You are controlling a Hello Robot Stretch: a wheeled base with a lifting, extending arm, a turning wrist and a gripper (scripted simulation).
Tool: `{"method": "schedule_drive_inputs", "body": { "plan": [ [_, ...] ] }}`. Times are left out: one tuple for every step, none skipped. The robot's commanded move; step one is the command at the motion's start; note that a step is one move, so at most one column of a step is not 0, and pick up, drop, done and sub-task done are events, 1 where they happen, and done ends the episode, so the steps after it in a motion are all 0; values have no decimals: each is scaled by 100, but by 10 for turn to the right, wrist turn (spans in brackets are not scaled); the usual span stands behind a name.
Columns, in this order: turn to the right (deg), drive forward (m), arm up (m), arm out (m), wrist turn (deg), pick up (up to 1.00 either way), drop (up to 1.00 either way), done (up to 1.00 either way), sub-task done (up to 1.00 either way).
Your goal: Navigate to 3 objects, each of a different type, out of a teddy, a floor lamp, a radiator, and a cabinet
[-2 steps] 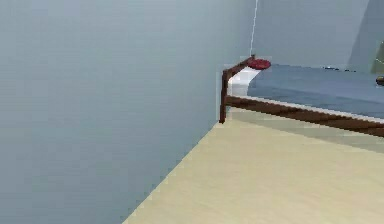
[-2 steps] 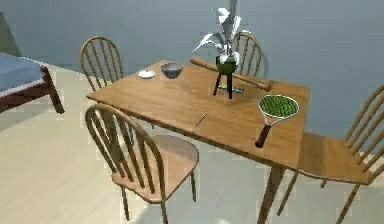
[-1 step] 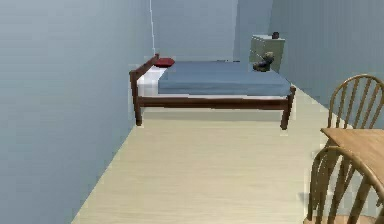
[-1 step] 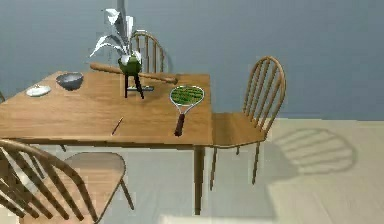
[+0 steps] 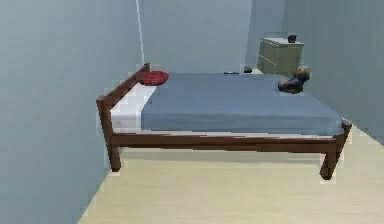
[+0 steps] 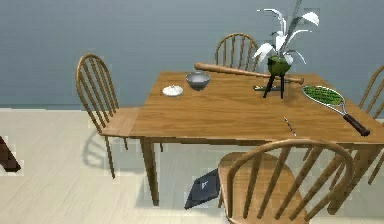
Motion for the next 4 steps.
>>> {"method": "schedule_drive_inputs", "body": {
  "plan": [
    [120, 0, 0, 0, 0, 0, 0, 0, 0],
    [30, 0, 0, 0, 0, 0, 0, 0, 0],
    [0, 20, 0, 0, 0, 0, 0, 0, 0],
    [60, 0, 0, 0, 0, 0, 0, 0, 0]
  ]
}}
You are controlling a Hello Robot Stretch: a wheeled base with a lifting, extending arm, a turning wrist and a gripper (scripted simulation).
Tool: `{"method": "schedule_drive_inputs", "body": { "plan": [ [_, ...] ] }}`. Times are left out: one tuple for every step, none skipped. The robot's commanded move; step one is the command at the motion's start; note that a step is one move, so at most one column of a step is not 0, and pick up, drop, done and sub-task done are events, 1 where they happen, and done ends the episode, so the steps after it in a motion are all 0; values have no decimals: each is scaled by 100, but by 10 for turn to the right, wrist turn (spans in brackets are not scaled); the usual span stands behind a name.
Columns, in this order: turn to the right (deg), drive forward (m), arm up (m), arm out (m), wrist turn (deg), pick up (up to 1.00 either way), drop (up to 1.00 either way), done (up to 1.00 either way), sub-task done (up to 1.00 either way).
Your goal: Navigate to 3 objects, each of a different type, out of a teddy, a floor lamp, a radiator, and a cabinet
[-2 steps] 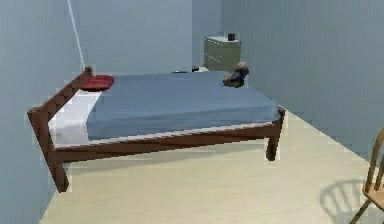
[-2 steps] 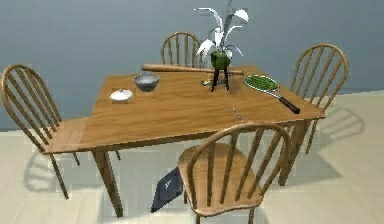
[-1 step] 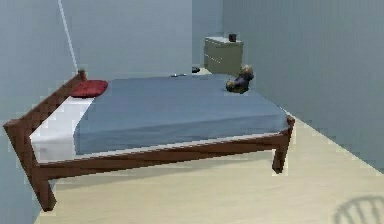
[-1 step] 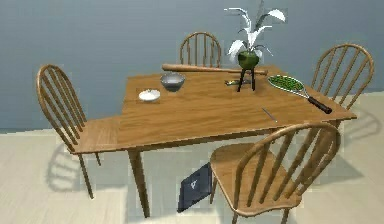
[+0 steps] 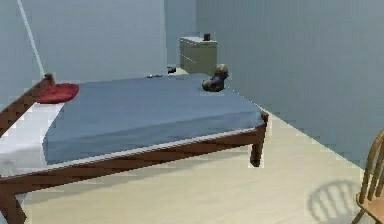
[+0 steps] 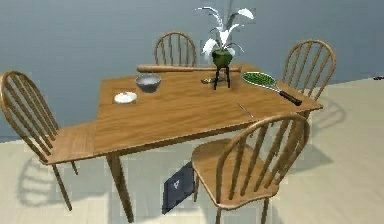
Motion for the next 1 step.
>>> {"method": "schedule_drive_inputs", "body": {
  "plan": [
    [0, 90, 0, 0, 0, 0, 0, 0, 0]
  ]
}}
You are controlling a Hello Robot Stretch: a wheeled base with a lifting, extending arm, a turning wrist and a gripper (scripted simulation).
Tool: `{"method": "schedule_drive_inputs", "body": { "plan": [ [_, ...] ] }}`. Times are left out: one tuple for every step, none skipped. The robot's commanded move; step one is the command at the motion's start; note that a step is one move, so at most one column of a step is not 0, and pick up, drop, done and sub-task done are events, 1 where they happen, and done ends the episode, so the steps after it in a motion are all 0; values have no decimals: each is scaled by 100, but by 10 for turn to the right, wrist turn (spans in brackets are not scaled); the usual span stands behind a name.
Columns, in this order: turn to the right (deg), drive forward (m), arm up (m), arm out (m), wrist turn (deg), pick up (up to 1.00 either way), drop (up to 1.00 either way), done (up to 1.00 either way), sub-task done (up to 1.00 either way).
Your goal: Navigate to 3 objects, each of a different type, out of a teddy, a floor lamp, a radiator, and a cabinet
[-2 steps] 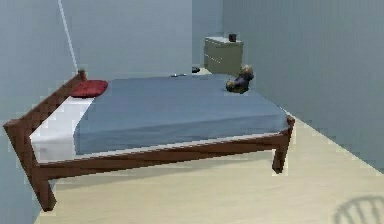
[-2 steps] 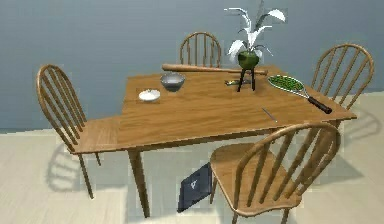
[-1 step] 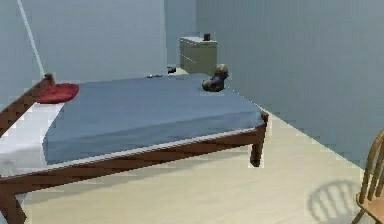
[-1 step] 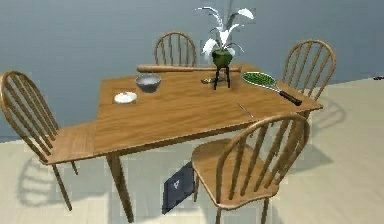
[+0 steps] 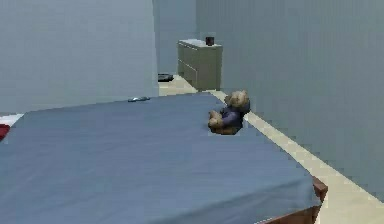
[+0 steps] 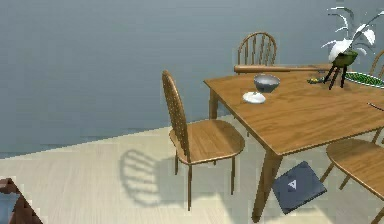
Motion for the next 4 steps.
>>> {"method": "schedule_drive_inputs", "body": {
  "plan": [
    [0, 0, 0, 0, 0, 0, 0, 0, 100],
    [-450, 0, 0, 0, 0, 0, 0, 0, 0],
    [-450, 0, 0, 0, 0, 0, 0, 0, 0],
    [-450, 0, 0, 0, 0, 0, 0, 0, 0]
  ]
}}
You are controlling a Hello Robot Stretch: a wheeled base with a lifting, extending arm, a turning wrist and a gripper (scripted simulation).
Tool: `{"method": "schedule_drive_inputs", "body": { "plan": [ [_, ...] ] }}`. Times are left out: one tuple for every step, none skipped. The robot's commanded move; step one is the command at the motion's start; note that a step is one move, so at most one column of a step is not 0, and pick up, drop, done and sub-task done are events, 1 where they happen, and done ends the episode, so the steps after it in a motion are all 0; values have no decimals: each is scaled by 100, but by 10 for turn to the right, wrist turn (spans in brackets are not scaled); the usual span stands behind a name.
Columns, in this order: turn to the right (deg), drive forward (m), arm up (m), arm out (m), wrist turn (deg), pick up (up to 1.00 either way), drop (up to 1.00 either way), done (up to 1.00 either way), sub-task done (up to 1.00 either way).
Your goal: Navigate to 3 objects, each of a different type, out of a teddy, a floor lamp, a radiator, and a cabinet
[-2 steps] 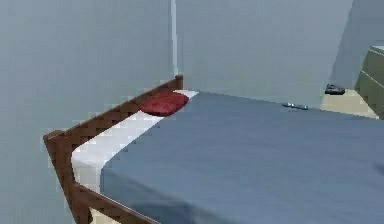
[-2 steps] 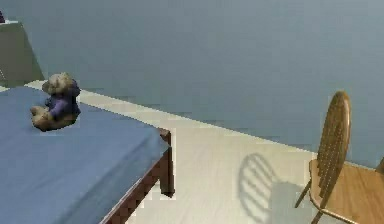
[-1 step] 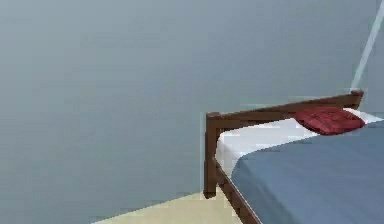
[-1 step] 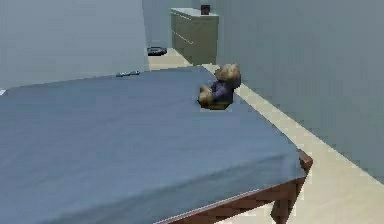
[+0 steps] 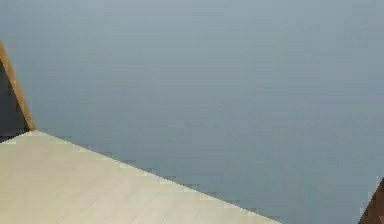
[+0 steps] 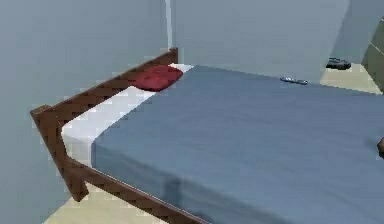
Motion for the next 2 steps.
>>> {"method": "schedule_drive_inputs", "body": {
  "plan": [
    [-420, 0, 0, 0, 0, 0, 0, 0, 0],
    [0, 100, 0, 0, 0, 0, 0, 0, 0]
  ]
}}
